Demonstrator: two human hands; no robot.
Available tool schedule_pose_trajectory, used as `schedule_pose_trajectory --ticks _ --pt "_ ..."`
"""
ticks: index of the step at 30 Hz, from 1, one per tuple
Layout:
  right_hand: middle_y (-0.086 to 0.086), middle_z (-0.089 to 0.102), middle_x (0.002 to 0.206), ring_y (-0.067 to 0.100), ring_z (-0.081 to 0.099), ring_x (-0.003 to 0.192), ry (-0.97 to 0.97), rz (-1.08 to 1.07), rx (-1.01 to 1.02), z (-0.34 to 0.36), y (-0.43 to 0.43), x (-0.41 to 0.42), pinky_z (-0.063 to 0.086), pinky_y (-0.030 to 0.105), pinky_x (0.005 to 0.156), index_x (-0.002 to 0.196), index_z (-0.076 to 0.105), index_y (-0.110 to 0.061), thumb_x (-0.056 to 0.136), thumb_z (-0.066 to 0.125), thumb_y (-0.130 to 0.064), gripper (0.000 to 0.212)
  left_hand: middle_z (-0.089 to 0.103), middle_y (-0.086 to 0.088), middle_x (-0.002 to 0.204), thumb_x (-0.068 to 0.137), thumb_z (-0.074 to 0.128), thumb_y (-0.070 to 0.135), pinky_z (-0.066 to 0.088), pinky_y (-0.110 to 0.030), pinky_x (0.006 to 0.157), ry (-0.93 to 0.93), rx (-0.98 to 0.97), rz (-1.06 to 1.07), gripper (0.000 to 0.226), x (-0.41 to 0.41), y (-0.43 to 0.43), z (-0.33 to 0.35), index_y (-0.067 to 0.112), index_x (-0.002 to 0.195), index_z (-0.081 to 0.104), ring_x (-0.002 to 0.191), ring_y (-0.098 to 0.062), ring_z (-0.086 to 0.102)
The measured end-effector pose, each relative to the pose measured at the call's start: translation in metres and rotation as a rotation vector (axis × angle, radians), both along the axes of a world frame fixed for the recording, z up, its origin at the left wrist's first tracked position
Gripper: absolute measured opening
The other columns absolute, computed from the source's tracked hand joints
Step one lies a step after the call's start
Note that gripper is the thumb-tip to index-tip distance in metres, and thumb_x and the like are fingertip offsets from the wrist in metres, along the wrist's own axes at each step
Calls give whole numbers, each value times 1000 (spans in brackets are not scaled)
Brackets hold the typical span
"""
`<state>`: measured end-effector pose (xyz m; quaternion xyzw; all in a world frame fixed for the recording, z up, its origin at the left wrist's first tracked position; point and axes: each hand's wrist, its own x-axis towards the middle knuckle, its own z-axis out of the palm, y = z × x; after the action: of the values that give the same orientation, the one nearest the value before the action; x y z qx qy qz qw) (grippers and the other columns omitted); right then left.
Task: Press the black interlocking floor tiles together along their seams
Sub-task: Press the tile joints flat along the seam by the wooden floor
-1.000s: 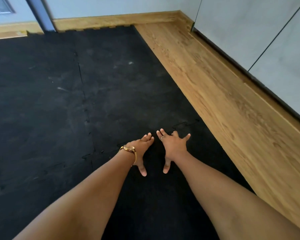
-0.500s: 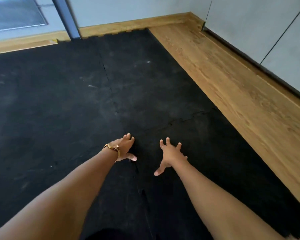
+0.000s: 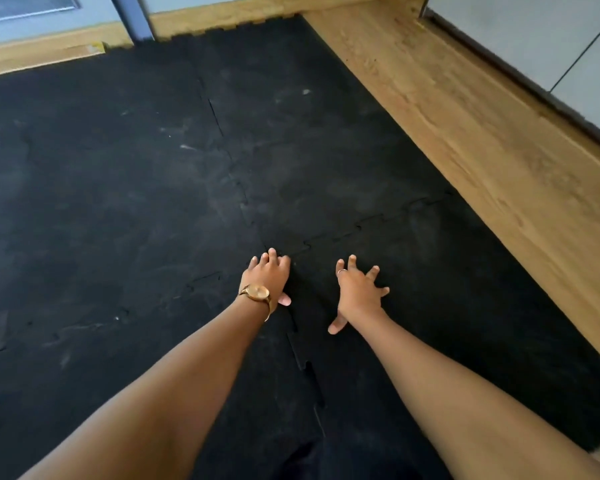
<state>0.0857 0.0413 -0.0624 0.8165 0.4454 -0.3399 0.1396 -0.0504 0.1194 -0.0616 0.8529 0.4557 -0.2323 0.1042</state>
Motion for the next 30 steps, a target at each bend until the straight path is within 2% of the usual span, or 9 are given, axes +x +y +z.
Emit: schedule_pose_trajectory --ticks 2,5,12,16,20,22,24,26,30 --pt "1 -19 162 46 -11 145 34 8 -2 2 -3 2 16 73 108 154 -9 -20 59 91 -32 139 37 -10 143 75 77 39 42 -37 98 -5 49 -11 76 4 0 2 11 134 38 130 -29 40" --pt "-5 -26 160 39 -20 145 141 -21 -14 5 -12 6 12 75 107 153 -14 -26 62 89 -38 138 41 -9 137 72 79 39 47 -39 89 -46 4 16 75 0 3 0 12 130 40 122 -30 46" --pt "-5 -33 157 34 -29 143 118 -82 59 -11 -45 -28 1 78 105 150 -22 -32 52 87 -55 148 -7 -8 161 81 75 33 30 -51 111 -132 -188 32 96 -20 9 -10 13 152 13 145 -36 15" --pt "-2 -32 158 38 -29 142 96 -130 70 -11 -39 -35 1 80 103 151 -20 -28 53 89 -48 148 20 -11 155 78 78 17 42 -51 99 -133 -150 113 80 -11 4 0 9 142 30 134 -37 36" --pt "-2 -25 160 44 -25 142 40 -163 151 -20 -40 -63 4 82 100 153 -11 -27 67 86 -27 129 54 -12 120 69 83 6 44 -39 70 -140 53 130 74 5 -2 -2 12 130 40 113 -34 52" --pt "-2 -25 160 47 -24 142 35 -136 156 -21 -37 -67 5 83 100 153 -10 -28 72 82 -23 123 59 -15 114 74 74 -3 46 -38 75 -116 147 83 71 17 -6 -2 14 133 37 111 -34 53" --pt "-2 -24 160 47 -22 142 46 -106 138 -16 -37 -61 7 81 101 153 -10 -29 70 84 -26 126 61 -17 110 77 67 -9 48 -40 84 -103 177 62 70 23 -7 -1 13 135 35 110 -35 54" --pt "-2 -19 162 42 -18 145 48 -86 153 -12 -44 -53 7 78 105 154 -6 -29 66 86 -36 128 61 -16 108 73 71 -7 47 -39 73 -131 141 67 74 20 -6 0 15 135 36 106 -35 57" --pt "-3 -13 163 31 -15 148 20 -132 242 -10 -90 -50 3 67 114 155 0 -27 72 71 -61 115 55 -13 120 68 85 15 48 -45 77 -146 22 114 82 -1 -7 8 11 134 36 111 -38 56"
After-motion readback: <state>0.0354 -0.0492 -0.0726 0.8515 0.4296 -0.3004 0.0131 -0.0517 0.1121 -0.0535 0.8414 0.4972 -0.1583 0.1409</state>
